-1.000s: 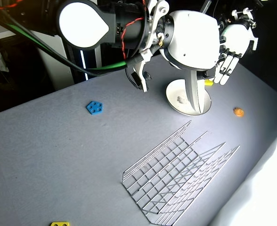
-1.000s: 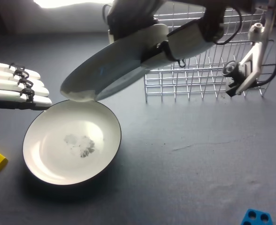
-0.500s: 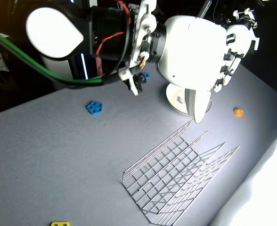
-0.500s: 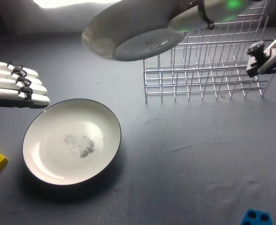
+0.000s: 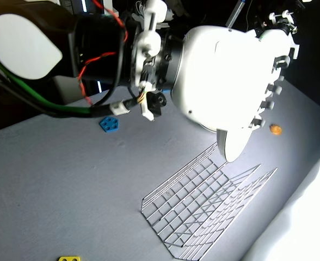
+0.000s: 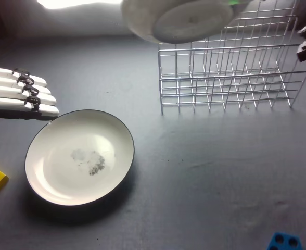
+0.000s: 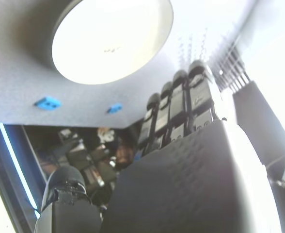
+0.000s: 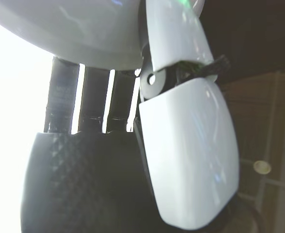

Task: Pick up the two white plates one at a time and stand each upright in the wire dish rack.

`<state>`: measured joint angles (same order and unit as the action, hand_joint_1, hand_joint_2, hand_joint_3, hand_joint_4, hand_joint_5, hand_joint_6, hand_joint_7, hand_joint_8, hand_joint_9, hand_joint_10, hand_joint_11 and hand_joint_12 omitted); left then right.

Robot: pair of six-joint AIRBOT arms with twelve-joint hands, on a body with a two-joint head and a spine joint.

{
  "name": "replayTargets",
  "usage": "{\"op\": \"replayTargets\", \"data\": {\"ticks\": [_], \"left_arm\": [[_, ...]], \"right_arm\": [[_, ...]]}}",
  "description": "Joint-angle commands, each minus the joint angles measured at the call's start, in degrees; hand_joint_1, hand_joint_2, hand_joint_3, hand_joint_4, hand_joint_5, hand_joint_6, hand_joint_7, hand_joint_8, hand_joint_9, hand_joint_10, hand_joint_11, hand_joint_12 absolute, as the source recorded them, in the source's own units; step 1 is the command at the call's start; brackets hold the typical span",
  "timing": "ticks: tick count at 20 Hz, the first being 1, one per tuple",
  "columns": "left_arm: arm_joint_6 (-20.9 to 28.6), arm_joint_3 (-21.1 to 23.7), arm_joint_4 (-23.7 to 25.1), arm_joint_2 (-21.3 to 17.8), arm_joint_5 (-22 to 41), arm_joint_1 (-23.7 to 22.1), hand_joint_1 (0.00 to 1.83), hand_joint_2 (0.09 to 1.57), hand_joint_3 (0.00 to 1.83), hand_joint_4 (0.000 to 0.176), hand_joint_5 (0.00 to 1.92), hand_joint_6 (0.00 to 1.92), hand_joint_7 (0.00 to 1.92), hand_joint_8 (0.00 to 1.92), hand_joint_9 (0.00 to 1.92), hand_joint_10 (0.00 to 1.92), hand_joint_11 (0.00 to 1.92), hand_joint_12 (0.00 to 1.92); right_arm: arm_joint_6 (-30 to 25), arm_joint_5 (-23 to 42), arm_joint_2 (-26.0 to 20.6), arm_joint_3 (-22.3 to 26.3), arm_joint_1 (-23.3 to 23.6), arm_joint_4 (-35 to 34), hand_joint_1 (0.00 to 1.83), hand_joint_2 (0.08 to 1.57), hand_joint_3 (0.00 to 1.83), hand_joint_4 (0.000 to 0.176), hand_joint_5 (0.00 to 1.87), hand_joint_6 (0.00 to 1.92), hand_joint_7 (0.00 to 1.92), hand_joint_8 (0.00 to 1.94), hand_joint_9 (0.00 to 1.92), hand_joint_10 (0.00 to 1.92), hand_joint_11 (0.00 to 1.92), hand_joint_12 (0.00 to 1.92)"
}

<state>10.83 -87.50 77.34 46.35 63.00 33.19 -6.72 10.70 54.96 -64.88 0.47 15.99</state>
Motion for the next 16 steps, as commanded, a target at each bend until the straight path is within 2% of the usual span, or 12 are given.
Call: {"op": "replayTargets", "data": {"ticks": [1,4,8,9,11,13,16], "left_arm": [[0.1,-0.5,-4.3,0.1,2.2,-0.5,0.0,0.97,0.0,0.0,0.0,0.0,0.0,0.0,0.0,0.0,0.0,0.0],[0.0,-0.8,-4.2,0.8,1.8,0.0,0.0,0.97,0.0,0.0,0.0,0.0,0.0,0.0,0.0,0.0,0.0,0.0],[-2.6,-0.1,-4.2,1.8,-0.7,2.6,0.0,0.97,0.0,0.0,0.0,0.0,0.0,0.0,0.0,0.0,0.0,0.0],[-2.9,0.0,-4.2,2.1,-1.1,3.2,0.0,0.97,0.0,0.0,0.0,0.0,0.0,0.0,0.0,0.0,0.0,0.0],[-3.7,0.5,-4.3,2.7,-2.1,4.5,0.0,0.97,0.0,0.0,0.0,0.0,0.0,0.0,0.0,0.0,0.0,0.0],[-4.3,0.9,-4.2,3.2,-2.9,5.2,0.0,0.97,0.0,0.0,0.0,0.0,0.0,0.0,0.0,0.0,0.0,0.0],[-5.7,1.4,-4.2,3.6,-3.9,6.1,0.0,0.97,0.0,0.0,0.0,0.0,0.0,0.0,0.0,0.0,0.0,0.0]], "right_arm": [[-1.3,7.6,-0.6,-0.3,1.4,-2.1,1.49,1.07,0.0,0.0,1.0,0.87,1.07,0.71,1.01,0.86,0.88,1.46],[-1.9,6.9,-0.8,-1.3,0.9,-2.4,1.49,1.07,0.0,0.0,0.99,0.88,1.07,0.74,1.0,0.87,0.87,1.47],[-3.7,7.0,-0.9,-3.1,-0.4,-2.9,1.5,1.06,0.0,0.0,1.01,0.82,1.09,0.73,1.05,0.8,0.89,1.44],[-3.9,6.9,-1.1,-3.1,-0.6,-2.9,1.49,1.07,0.0,0.0,0.98,0.87,1.05,0.79,1.02,0.87,0.86,1.48],[-4.0,5.8,-1.4,-3.2,-0.7,-2.9,1.5,1.06,0.0,0.0,0.99,0.83,1.08,0.71,1.06,0.82,0.89,1.45],[-3.9,4.7,-1.4,-3.6,-0.8,-2.9,1.49,1.07,0.0,0.0,0.97,0.87,1.06,0.76,1.02,0.88,0.87,1.48],[-3.7,3.7,-1.3,-4.8,-1.4,-2.9,1.5,1.07,0.0,0.0,0.98,0.87,1.07,0.75,1.03,0.84,0.89,1.46]]}}
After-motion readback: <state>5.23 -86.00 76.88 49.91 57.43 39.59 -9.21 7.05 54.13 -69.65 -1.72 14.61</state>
